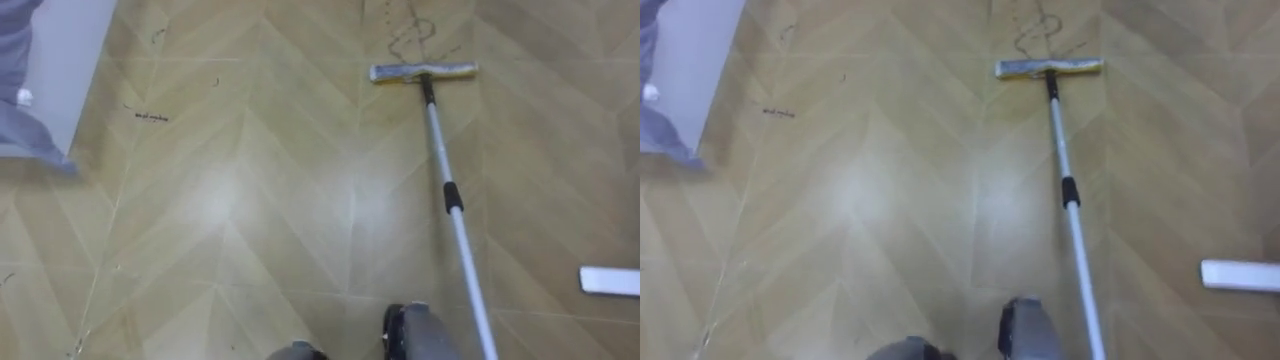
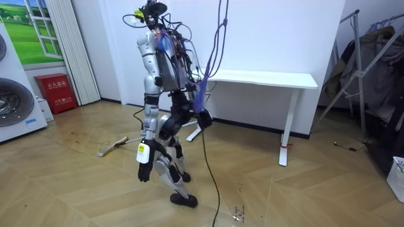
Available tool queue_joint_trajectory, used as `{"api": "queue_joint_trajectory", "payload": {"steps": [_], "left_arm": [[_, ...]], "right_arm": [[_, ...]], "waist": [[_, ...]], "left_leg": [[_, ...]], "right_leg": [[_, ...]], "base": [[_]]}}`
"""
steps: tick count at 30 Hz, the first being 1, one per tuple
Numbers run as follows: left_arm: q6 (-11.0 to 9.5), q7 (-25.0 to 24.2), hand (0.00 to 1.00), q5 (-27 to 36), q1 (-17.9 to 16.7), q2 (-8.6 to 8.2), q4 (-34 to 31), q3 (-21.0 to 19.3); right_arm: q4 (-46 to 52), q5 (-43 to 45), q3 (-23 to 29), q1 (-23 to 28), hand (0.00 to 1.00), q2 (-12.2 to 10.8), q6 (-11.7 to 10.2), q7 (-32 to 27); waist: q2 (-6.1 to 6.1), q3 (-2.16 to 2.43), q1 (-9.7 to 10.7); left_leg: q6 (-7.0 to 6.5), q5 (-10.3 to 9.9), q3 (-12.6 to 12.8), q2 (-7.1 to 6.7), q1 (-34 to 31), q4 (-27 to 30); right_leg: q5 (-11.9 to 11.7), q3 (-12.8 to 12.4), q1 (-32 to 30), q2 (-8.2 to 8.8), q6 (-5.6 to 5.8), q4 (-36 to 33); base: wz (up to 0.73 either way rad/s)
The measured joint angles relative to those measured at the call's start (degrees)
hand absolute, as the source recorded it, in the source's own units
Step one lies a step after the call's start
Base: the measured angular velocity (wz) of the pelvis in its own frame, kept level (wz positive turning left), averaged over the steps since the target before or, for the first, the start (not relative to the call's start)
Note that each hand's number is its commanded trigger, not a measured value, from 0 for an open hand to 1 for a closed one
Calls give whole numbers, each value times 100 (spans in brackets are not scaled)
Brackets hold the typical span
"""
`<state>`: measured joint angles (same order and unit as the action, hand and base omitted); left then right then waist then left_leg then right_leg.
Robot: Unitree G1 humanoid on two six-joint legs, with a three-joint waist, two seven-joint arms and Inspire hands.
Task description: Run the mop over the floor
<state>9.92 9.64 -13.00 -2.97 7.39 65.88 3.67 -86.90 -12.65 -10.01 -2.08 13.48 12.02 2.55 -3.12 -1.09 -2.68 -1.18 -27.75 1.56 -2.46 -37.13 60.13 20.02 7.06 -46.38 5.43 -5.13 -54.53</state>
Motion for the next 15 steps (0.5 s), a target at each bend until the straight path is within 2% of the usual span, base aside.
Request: {"api": "queue_joint_trajectory", "payload": {"steps": [1, 2, 3, 4, 5, 6, 7, 8, 9, 10, 11, 12, 13, 14, 15], "left_arm": [[49, 37, 0, 69, -8, 1, -45, 14], [53, 58, 0, 153, -9, 3, -72, 19], [47, 115, 0, 242, 4, 13, -114, 55], [45, 137, 0, 249, 6, 20, -121, 73], [44, 152, 0, 279, 17, 34, -148, 97], [22, 152, 0, 334, 24, 46, -216, 112], [5, 150, 0, 361, 25, 51, -276, 110], [-18, 148, 0, 404, 13, 71, -295, 110], [-30, 140, 0, 433, 4, 76, -295, 110], [-31, 101, 0, 449, -41, 78, -294, 109], [-39, 90, 0, 449, -59, 79, -296, 106], [-38, 62, 0, 439, -92, 85, -292, 101], [-31, -15, 0, 437, -96, 81, -279, 104], [-33, -45, 0, 430, -97, 69, -279, 103], [-30, -77, 0, 382, -55, 44, -279, 97]], "right_arm": [[-59, 84, 10, -228, 100, 66, 82, -10], [-68, 116, 13, -367, 100, 117, 124, -21], [-73, 125, 12, -658, 100, 206, 165, -56], [-69, 121, 11, -833, 100, 241, 174, -72], [-22, 112, 0, -1152, 100, 312, 171, -94], [25, 21, -5, -1460, 100, 378, 130, -82], [34, -62, -6, -1554, 100, 406, 83, -54], [103, -197, -26, -1781, 100, 417, -16, 8], [199, -360, -46, -1925, 100, 410, -69, 37], [242, -549, -44, -1950, 100, 400, -139, 99], [242, -620, -41, -1942, 100, 391, -151, 130], [244, -782, -77, -1843, 100, 367, -173, 171], [242, -1054, -157, -1594, 100, 387, -241, 225], [231, -1155, -173, -1455, 100, 415, -256, 250], [178, -1174, -169, -1221, 100, 454, -259, 263]], "waist": [[66, -22, -78], [73, -24, -140], [161, -32, -246], [208, -49, -287], [297, -49, -397], [391, -86, -495], [417, -102, -550], [473, -132, -692], [492, -149, -757], [467, -146, -771], [448, -141, -775], [430, -136, -772], [395, -104, -738], [367, -100, -724], [319, -76, -705]], "left_leg": [[194, 237, 11, 128, -193, 656], [200, 430, 11, 194, -307, 979], [232, 918, 0, 249, -538, 1544], [273, 1199, -6, 264, -666, 1792], [305, 1643, -17, 292, -914, 2196], [289, 1614, -31, 277, -1174, 2321], [267, 1589, -21, 287, -1291, 2257], [218, 1476, -18, 280, -1473, 1869], [236, 1345, 6, 275, -1552, 1141], [232, 1328, 24, 261, -1521, 173], [226, 1341, 40, 256, -1472, -277], [-20, 1431, 156, 249, -1390, -887], [-172, 1402, 194, 198, -1258, -983], [-260, 1368, 212, 154, -1203, -1031], [-420, 1277, 253, 61, -1110, -1078]], "right_leg": [[229, 41, 90, -72, -68, -194], [336, 51, 119, -106, -112, -291], [514, 34, 170, -162, -161, -460], [579, 33, 204, -183, -166, -518], [683, 9, 253, -256, -209, -602], [761, 3, 285, -288, -264, -643], [788, -2, 312, -324, -281, -637], [846, -3, 389, -361, -298, -594], [887, 28, 520, -418, -279, -500], [946, 109, 699, -442, -257, -358], [975, 132, 790, -460, -239, -288], [1054, 162, 977, -456, -195, -161], [1118, 188, 1140, -417, -83, 9], [1142, 192, 1214, -379, -34, 78], [1169, 145, 1306, -307, 21, 136]], "base": [[-5], [-13], [-13], [-13], [-11], [-14], [-18], [-10], [6], [18], [19], [26], [32], [33], [24]]}}
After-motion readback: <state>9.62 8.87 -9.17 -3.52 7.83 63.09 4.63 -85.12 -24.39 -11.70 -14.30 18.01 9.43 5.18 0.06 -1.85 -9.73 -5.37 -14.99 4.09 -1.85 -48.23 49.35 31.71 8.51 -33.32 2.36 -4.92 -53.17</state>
